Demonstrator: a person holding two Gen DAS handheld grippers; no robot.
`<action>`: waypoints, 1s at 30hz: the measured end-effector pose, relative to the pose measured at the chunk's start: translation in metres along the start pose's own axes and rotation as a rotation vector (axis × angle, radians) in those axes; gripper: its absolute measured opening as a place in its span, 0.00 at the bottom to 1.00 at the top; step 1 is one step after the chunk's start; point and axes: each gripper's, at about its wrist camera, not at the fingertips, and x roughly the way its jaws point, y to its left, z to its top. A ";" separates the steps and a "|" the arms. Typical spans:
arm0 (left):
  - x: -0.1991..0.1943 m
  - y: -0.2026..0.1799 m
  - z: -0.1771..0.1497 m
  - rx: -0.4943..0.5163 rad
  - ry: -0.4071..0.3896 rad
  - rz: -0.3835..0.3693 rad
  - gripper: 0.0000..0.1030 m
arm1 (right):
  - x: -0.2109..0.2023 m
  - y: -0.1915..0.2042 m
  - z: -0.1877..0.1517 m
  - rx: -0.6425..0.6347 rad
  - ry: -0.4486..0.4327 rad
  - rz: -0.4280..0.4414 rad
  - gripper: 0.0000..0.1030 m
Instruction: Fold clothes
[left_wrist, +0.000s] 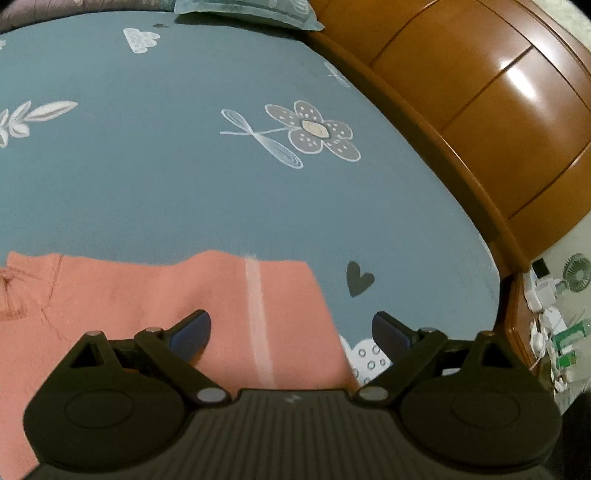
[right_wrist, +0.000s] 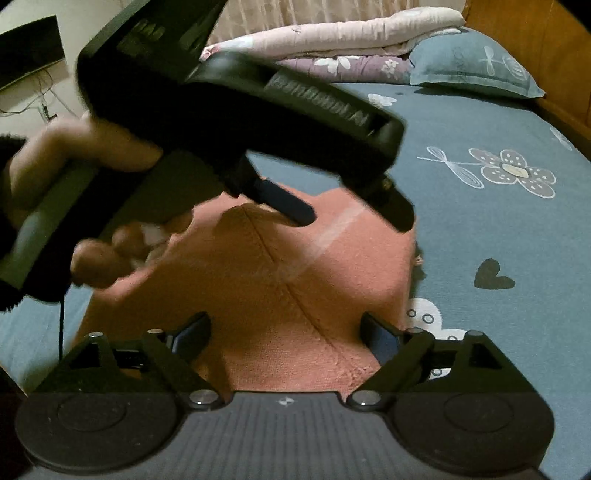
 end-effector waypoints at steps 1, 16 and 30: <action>0.001 -0.002 0.000 0.005 0.001 0.004 0.91 | 0.000 0.001 -0.001 -0.006 -0.003 0.001 0.93; -0.054 -0.005 -0.011 -0.044 -0.090 0.143 0.92 | -0.004 0.001 -0.007 -0.070 -0.018 0.075 1.00; -0.098 0.032 -0.077 -0.318 -0.119 0.151 0.93 | -0.002 -0.001 0.001 -0.173 0.064 0.091 1.00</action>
